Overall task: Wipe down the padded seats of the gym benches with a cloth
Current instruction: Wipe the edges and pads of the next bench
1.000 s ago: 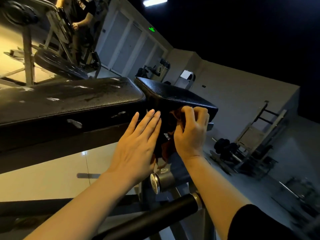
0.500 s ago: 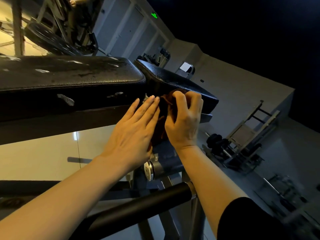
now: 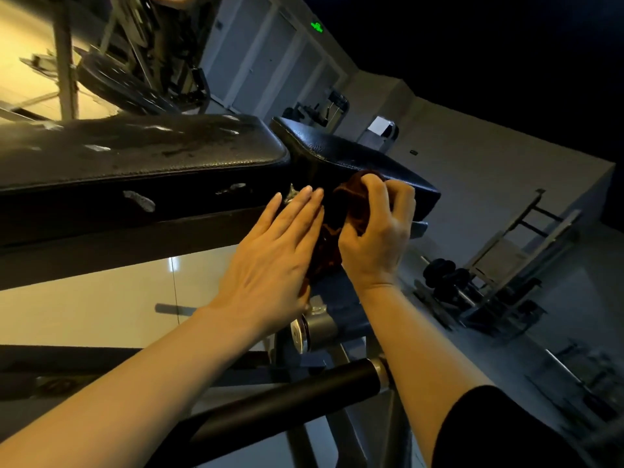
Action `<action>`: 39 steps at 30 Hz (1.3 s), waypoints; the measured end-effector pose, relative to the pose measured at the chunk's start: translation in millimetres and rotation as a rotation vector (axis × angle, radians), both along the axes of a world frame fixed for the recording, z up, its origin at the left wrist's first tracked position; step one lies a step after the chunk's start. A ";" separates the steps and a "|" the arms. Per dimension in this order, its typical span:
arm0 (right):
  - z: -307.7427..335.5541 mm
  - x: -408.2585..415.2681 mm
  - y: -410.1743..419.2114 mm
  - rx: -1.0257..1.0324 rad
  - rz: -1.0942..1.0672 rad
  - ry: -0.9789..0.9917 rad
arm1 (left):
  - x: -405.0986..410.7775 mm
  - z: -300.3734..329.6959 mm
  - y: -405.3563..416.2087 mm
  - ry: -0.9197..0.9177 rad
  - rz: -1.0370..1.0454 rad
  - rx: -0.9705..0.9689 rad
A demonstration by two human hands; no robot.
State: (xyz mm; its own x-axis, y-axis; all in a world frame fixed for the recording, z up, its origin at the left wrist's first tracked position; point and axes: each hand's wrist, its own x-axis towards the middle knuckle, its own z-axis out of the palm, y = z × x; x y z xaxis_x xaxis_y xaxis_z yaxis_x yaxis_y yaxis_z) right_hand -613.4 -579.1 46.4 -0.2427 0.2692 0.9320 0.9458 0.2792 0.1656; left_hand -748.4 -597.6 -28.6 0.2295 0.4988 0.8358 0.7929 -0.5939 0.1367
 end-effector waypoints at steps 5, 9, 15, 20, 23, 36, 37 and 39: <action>2.3 11.9 0.3 0.001 -0.087 0.332 | 5.7 1.8 -16.8 0.060 -0.045 -0.090; -2.5 6.8 -3.8 0.001 -0.007 0.143 | 10.3 21.4 -16.1 0.132 -0.030 -0.055; 3.6 15.7 0.5 -0.014 -0.005 0.312 | 16.0 51.8 -11.9 0.186 0.023 -0.062; 11.1 38.6 -3.2 -0.036 -0.061 0.601 | 24.1 60.8 -9.7 0.255 0.087 -0.048; 7.7 29.5 -5.7 -0.068 0.017 0.365 | 28.3 65.7 -8.1 0.260 0.114 -0.045; 21.3 28.4 -4.2 -0.034 -0.055 0.730 | 44.0 67.1 -6.0 0.341 0.165 -0.038; 19.4 26.4 -8.0 -0.046 -0.037 0.657 | 43.8 66.8 -6.2 0.342 0.161 -0.036; 18.2 26.7 -12.5 -0.088 -0.003 0.585 | 43.5 66.2 -7.4 0.330 0.155 -0.040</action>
State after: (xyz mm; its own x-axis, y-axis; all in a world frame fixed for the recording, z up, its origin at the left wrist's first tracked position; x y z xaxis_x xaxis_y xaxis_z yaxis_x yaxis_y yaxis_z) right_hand -586.7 -591.6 64.6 0.3058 0.3516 0.8848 0.8736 0.2659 -0.4076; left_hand -704.8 -605.0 37.7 0.4028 0.5797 0.7083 0.8784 -0.4623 -0.1211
